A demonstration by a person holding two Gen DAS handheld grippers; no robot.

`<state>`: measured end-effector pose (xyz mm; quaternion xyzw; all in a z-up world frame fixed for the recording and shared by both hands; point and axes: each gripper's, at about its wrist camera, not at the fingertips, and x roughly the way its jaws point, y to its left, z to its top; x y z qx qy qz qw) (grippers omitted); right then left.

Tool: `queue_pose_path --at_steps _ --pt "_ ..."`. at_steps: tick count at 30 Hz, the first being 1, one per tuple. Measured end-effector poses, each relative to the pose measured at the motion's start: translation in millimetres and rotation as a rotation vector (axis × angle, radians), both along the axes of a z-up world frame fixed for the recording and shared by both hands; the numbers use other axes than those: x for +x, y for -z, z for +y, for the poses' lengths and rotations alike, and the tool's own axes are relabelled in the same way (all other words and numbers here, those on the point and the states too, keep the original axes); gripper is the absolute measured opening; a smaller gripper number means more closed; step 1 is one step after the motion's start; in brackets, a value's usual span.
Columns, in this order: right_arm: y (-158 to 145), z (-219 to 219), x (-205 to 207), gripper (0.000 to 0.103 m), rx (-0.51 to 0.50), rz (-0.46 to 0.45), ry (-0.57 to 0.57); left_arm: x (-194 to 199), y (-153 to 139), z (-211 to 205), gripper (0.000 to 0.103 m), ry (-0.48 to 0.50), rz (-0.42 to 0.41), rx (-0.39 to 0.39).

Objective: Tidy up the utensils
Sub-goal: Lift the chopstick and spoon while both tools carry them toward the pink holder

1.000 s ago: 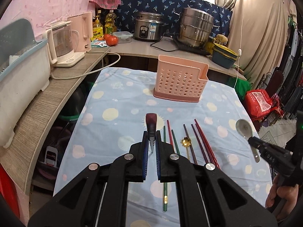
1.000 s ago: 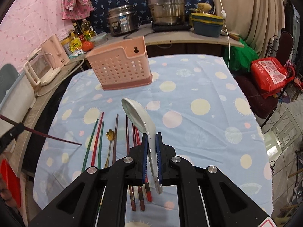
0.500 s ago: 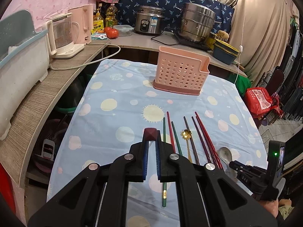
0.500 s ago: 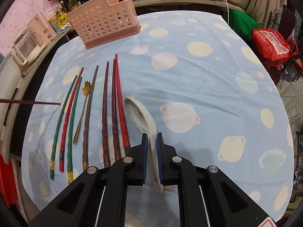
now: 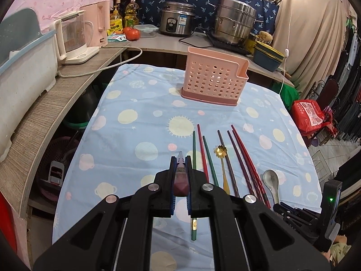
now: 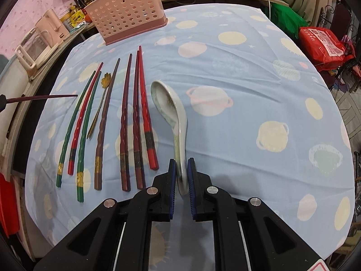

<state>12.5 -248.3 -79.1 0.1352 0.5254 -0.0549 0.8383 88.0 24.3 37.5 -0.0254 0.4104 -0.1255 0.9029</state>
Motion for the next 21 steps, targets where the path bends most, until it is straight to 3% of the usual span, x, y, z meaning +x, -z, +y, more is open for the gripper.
queue_pose_path --at_steps 6,13,21 --pt "-14.9 2.0 -8.5 0.009 -0.006 -0.032 -0.011 -2.0 -1.4 -0.1 0.007 -0.002 -0.004 0.002" --pt "-86.0 -3.2 8.1 0.007 -0.044 -0.187 -0.023 6.8 -26.0 -0.2 0.006 0.008 -0.069 0.016" --pt "-134.8 -12.6 56.6 0.006 -0.051 -0.309 -0.045 36.5 -65.6 -5.6 0.007 0.021 -0.153 0.005"
